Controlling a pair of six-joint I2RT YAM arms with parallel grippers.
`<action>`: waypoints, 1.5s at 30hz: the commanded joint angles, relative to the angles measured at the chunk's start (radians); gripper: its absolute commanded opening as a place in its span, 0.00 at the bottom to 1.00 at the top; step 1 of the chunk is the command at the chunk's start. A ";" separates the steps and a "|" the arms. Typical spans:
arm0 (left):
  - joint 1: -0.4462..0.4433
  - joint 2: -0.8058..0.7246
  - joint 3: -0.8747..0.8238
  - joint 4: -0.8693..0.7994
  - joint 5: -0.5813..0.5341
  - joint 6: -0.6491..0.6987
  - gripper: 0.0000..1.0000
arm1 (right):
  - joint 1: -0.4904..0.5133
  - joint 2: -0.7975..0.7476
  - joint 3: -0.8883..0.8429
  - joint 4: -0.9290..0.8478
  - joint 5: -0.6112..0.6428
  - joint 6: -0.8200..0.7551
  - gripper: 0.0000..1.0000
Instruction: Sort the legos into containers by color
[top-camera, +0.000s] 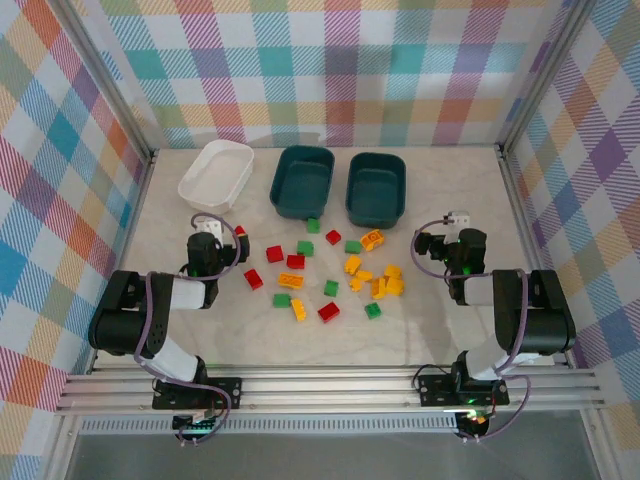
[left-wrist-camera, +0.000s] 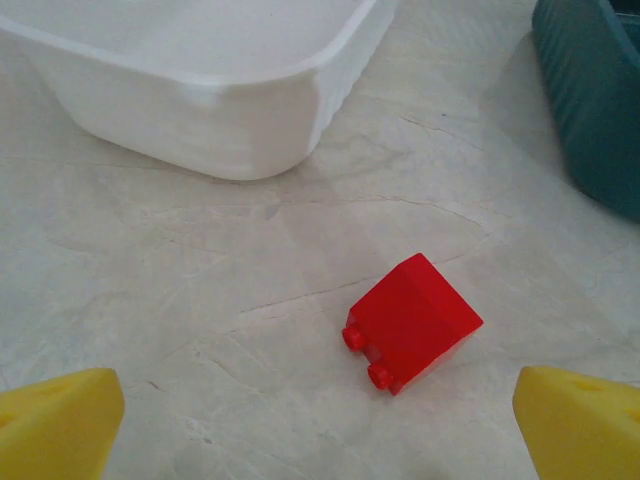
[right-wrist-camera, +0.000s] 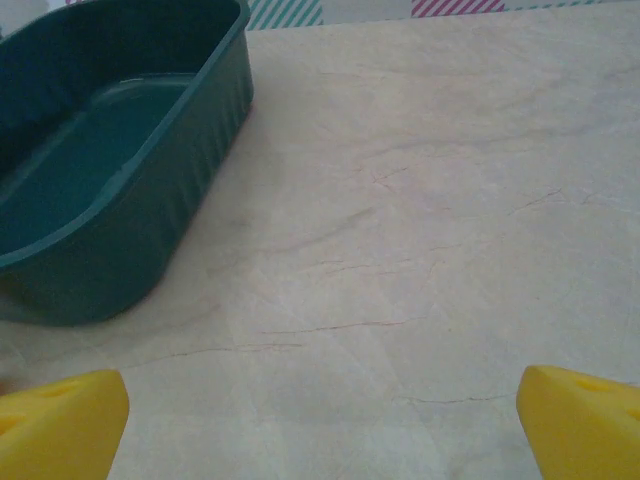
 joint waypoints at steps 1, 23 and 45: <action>0.015 0.001 0.012 0.026 0.025 0.016 1.00 | 0.006 -0.013 0.019 -0.003 -0.031 -0.013 1.00; 0.015 0.002 0.011 0.028 0.025 0.015 1.00 | 0.006 -0.013 0.018 -0.004 -0.031 -0.012 1.00; -0.008 -0.175 0.212 -0.441 0.111 0.076 1.00 | 0.032 -0.082 0.052 -0.114 0.063 -0.009 1.00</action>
